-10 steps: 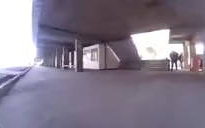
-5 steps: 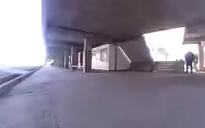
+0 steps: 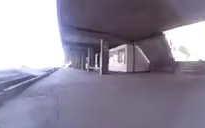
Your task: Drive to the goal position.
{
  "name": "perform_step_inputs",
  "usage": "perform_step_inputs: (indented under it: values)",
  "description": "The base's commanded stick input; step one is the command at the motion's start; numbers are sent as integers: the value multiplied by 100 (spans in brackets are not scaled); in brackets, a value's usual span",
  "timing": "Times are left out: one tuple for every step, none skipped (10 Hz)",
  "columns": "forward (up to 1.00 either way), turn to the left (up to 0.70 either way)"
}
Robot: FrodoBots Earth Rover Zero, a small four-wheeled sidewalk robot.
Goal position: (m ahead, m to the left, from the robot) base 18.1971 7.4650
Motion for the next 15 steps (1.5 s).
perform_step_inputs:
  values:
    - [98, 1]
    - [98, 1]
    - [98, 1]
    - [98, 1]
    - [98, 1]
    - [99, 1]
    - [98, 1]
    - [98, 1]
    - [98, 1]
    - [98, 1]
    - [98, 1]
    - [98, 40]
    - [98, 40]
    - [98, 40]
    - [98, 40]
